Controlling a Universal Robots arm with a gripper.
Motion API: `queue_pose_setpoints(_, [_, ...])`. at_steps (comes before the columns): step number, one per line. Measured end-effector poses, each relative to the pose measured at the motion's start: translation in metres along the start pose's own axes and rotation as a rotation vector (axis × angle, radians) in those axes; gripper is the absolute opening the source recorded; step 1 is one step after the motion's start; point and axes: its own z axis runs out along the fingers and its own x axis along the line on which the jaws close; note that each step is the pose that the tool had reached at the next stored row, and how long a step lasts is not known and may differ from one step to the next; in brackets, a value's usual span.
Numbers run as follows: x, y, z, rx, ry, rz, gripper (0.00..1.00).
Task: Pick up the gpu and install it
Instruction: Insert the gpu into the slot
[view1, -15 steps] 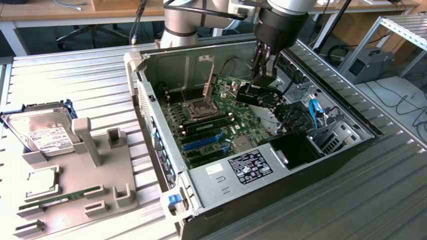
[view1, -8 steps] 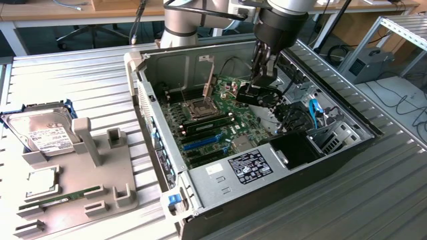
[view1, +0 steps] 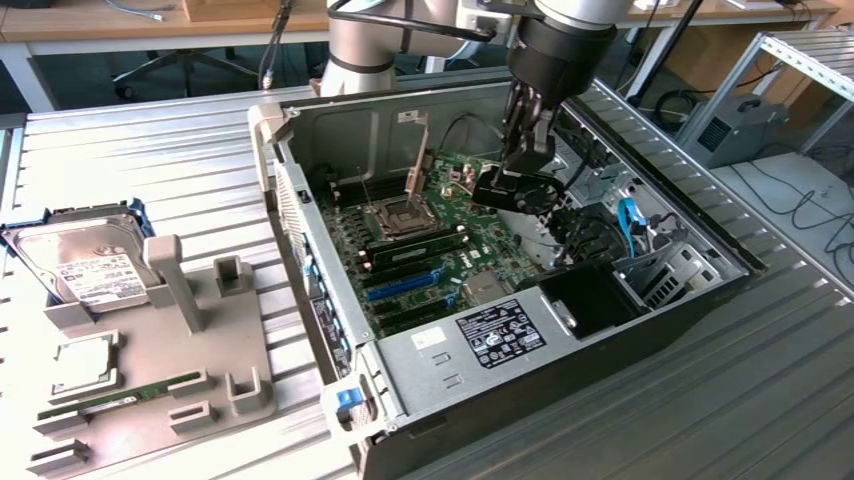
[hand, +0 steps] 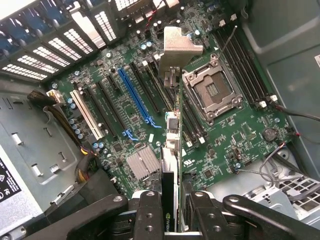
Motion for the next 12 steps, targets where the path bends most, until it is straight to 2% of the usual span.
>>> queue_pose_setpoints(12, [0.0, 0.0, 0.0, -0.0005, 0.0003, -0.018, 0.26])
